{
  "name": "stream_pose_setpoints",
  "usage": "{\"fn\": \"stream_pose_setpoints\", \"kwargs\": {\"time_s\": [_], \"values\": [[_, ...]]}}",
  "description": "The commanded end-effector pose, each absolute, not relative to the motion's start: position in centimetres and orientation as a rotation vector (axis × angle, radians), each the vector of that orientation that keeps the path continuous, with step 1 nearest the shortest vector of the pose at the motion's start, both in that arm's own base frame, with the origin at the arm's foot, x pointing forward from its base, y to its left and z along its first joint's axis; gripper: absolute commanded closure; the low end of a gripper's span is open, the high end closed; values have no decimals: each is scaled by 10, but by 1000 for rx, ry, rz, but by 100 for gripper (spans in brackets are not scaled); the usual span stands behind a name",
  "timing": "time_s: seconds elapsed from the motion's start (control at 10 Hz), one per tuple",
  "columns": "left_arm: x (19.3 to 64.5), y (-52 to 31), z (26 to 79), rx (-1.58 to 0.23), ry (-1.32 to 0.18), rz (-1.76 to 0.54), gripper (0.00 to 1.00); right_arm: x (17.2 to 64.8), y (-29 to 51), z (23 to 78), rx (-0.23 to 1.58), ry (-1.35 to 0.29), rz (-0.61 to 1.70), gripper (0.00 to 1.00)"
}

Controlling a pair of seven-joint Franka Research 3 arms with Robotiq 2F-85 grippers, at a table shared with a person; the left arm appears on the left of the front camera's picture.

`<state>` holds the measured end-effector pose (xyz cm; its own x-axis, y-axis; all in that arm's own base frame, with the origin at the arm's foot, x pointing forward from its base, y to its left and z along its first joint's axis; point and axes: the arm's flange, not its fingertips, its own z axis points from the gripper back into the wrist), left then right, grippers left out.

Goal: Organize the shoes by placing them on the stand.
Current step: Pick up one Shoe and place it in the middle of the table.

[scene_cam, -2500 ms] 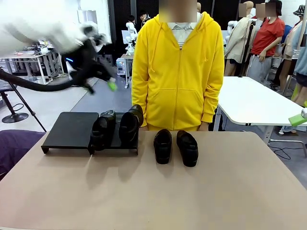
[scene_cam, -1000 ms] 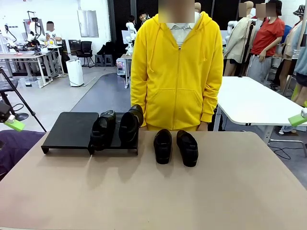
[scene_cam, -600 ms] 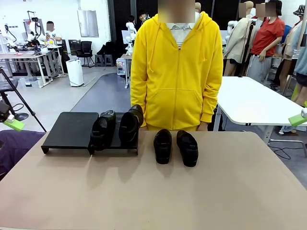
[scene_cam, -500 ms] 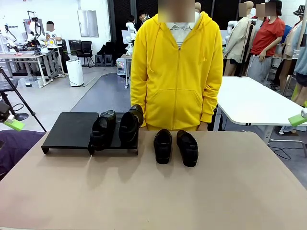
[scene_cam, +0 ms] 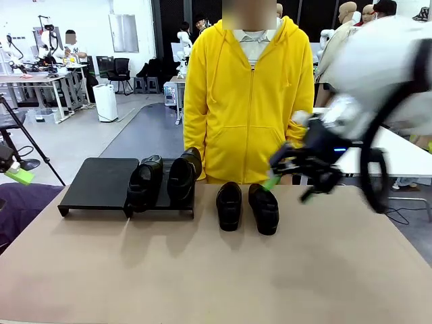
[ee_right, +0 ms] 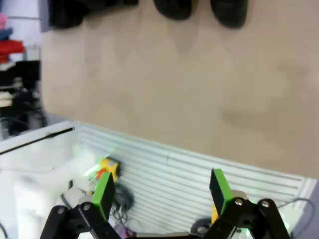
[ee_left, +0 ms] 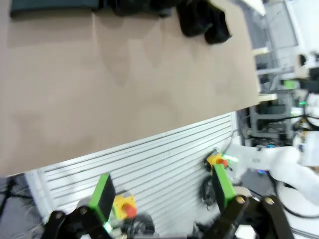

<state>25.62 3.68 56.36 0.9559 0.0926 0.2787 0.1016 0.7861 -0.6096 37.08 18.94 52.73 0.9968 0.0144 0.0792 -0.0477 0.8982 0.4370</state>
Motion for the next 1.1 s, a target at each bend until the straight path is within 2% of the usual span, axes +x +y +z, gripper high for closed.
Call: {"fn": "stream_pose_setpoints", "kwargs": {"time_s": [0.0, 0.1, 0.2, 0.4, 0.7, 0.9, 1.0], "values": [[254, 42, 563, -664, -306, -20, 0, 447, 217, 511, 322, 16, 5, 0], [254, 42, 563, -664, -306, -20, 0, 445, 222, 505, 297, 1, 27, 0], [254, 42, 563, -664, -306, -20, 0, 405, 221, 507, 393, -43, 33, 0], [254, 42, 563, -664, -306, -20, 0, 405, 221, 507, 393, -43, 33, 0], [254, 42, 563, -664, -306, -20, 0, 514, 258, 468, 223, 35, -84, 0], [254, 42, 563, -664, -306, -20, 0, 544, 263, 457, 248, -11, -133, 0], [254, 42, 563, -664, -306, -20, 0, 558, 265, 448, 252, 18, -144, 0]]}}
